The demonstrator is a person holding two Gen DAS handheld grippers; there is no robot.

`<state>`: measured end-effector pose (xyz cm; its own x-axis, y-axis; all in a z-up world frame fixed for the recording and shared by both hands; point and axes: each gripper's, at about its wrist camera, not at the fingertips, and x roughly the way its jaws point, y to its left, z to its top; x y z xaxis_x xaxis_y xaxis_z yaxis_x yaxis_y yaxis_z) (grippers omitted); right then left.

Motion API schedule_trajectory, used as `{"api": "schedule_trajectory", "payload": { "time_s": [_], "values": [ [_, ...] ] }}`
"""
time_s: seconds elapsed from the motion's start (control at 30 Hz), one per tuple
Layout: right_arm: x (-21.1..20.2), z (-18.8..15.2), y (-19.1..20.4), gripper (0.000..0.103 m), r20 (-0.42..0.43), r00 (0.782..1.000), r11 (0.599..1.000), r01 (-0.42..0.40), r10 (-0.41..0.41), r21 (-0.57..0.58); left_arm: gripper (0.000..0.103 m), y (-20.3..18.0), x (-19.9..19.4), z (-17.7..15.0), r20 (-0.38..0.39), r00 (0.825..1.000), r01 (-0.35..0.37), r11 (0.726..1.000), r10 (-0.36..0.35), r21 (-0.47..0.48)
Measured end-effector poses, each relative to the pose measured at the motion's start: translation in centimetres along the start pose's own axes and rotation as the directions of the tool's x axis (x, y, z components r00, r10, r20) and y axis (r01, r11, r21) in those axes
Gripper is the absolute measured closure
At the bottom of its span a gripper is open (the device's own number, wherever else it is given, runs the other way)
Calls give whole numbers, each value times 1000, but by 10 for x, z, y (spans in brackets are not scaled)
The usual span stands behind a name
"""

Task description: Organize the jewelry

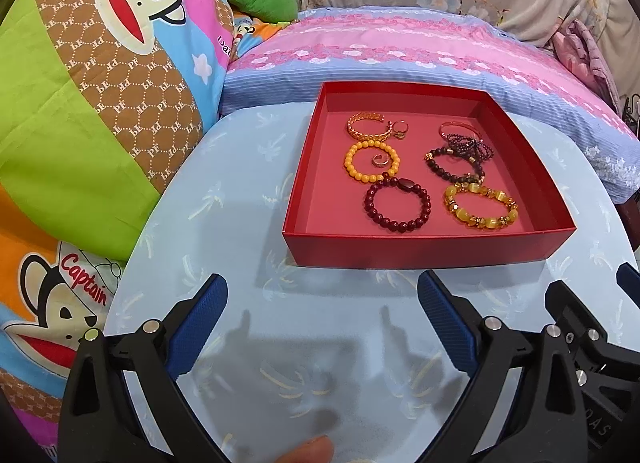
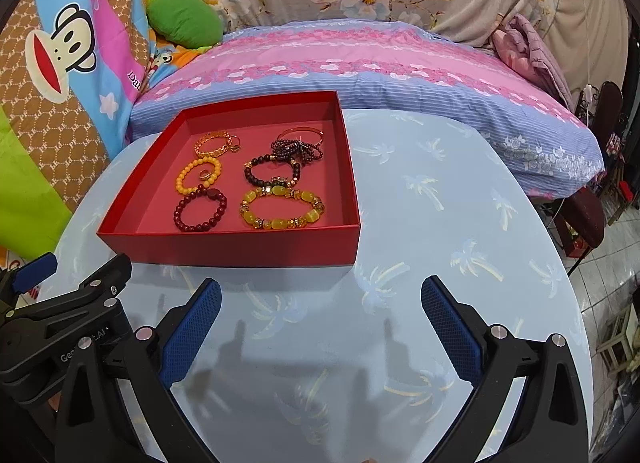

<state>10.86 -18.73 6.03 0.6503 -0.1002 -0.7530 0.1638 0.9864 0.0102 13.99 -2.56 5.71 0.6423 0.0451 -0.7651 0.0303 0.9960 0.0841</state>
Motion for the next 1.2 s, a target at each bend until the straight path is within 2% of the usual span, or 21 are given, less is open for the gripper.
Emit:
{"api": "schedule_trajectory", "payload": {
  "time_s": [1.2],
  "values": [
    [11,2,0,6,-27,1000,1000,-8,8,15,12,1,6,2,4,1000,-14,1000,14,-8]
  ]
}}
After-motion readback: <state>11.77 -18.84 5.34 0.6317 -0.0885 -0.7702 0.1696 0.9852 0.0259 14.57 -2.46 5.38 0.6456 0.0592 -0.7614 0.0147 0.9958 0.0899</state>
